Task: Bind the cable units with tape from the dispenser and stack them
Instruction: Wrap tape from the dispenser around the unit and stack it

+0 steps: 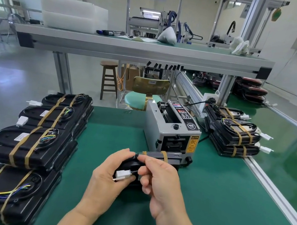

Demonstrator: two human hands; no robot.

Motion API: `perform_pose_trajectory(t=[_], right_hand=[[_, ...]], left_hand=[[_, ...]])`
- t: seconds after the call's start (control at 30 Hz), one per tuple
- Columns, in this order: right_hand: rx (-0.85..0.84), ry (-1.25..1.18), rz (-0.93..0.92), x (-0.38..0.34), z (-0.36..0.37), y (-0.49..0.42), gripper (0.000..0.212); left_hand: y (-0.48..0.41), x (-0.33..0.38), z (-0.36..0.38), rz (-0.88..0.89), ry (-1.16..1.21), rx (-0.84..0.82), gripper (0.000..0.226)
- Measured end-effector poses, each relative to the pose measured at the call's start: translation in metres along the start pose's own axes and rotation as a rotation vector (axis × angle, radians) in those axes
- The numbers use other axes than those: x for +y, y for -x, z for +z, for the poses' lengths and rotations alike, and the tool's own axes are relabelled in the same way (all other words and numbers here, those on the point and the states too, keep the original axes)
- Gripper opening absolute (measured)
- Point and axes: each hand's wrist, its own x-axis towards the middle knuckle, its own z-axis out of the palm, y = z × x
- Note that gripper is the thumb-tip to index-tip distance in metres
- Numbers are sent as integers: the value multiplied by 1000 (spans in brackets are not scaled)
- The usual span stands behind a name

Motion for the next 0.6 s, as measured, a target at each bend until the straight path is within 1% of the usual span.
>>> perform_pose_trajectory(t=[0.13, 0.33, 0.4, 0.47, 0.53, 0.57, 0.6], right_hand=[[1, 14, -5, 1, 0, -1, 19], [-2, 35, -19, 1, -1, 2, 21], [-12, 76, -35, 1, -3, 3, 21], [4, 231, -104, 0, -5, 3, 21], [95, 553, -301, -1, -10, 2, 16], [152, 711, -410, -2, -13, 2, 19], [208, 815, -494, -3, -17, 1, 25]], left_hand=[[2, -2, 2, 89, -72, 22, 79], [5, -9, 2, 114, -128, 26, 78], [5, -10, 1, 124, -140, 22, 77], [3, -10, 0, 130, -144, 11, 75], [3, -10, -1, 123, -145, 3, 76], [3, -10, -2, 116, -144, 2, 75], [3, -9, -2, 113, -145, 1, 74]])
